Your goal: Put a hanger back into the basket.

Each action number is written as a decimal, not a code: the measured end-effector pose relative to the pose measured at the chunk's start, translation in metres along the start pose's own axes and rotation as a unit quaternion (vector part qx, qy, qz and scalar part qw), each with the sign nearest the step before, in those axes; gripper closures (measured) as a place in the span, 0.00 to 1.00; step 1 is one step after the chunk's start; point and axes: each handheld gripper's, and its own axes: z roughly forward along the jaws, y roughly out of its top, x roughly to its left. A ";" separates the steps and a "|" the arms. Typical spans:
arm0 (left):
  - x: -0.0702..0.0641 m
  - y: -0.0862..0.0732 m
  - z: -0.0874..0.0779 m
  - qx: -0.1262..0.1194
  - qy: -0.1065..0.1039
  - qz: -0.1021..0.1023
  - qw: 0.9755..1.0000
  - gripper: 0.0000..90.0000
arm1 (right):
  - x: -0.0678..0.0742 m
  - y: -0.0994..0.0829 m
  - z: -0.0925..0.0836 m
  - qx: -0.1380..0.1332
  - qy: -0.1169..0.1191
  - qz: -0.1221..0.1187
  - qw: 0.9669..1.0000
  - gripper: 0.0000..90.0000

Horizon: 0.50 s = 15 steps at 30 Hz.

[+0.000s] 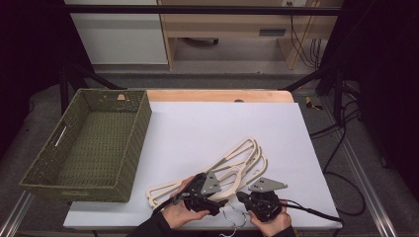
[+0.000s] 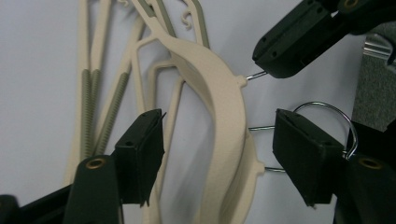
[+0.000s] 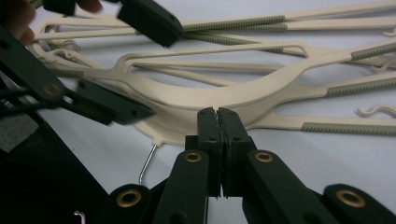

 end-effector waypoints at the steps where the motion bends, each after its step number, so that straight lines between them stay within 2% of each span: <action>1: -0.001 0.000 0.003 0.000 0.000 -0.002 1.000 0.42 | 0.001 0.002 -0.001 0.003 0.000 -0.001 1.000 0.99; 5: -0.001 0.000 0.013 0.034 0.002 0.016 0.999 0.55 | 0.002 0.003 -0.001 0.004 0.001 -0.007 1.000 0.99; 6: -0.002 0.000 0.015 0.035 0.002 0.015 0.999 0.57 | 0.001 0.002 -0.001 0.005 0.000 -0.014 1.000 0.99; 11: -0.004 -0.001 0.019 0.050 0.009 0.027 0.998 0.73 | 0.002 0.003 -0.001 0.006 0.001 -0.008 1.000 0.99; 12: -0.004 -0.001 0.019 0.050 0.004 0.028 0.998 0.75 | 0.002 0.003 -0.001 0.006 0.001 -0.011 1.000 0.99; 15: -0.006 -0.001 0.018 0.050 0.009 0.038 0.998 0.78 | 0.003 0.003 -0.001 0.013 0.004 -0.010 1.000 0.99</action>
